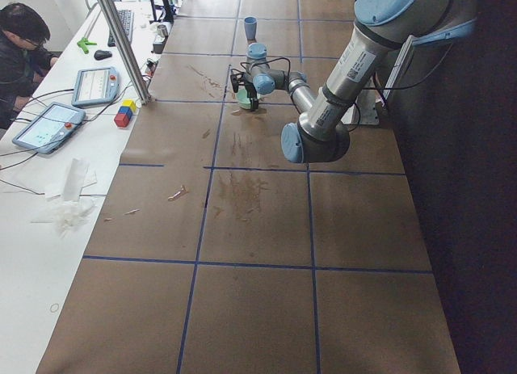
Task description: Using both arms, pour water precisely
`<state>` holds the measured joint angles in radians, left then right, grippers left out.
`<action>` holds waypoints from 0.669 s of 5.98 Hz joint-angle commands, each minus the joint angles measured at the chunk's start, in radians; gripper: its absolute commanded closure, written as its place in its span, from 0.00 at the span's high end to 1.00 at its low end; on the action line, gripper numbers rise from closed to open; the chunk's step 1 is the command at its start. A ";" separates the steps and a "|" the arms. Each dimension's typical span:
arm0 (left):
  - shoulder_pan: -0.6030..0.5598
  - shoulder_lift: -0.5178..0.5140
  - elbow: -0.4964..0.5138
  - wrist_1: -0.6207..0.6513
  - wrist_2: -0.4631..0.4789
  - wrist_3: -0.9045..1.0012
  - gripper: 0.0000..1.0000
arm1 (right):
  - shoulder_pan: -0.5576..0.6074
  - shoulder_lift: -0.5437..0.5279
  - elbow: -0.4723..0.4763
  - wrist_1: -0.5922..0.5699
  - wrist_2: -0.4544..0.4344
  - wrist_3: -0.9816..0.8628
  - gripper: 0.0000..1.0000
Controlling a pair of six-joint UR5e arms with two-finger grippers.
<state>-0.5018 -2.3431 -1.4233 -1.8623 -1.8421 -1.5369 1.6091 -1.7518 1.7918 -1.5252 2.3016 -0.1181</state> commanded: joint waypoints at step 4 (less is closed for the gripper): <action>0.002 -0.002 0.003 -0.009 0.000 0.007 0.00 | 0.000 0.000 0.000 0.000 -0.002 0.000 1.00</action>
<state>-0.4987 -2.3456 -1.4177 -1.8706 -1.8419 -1.5304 1.6091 -1.7514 1.7917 -1.5248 2.2995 -0.1181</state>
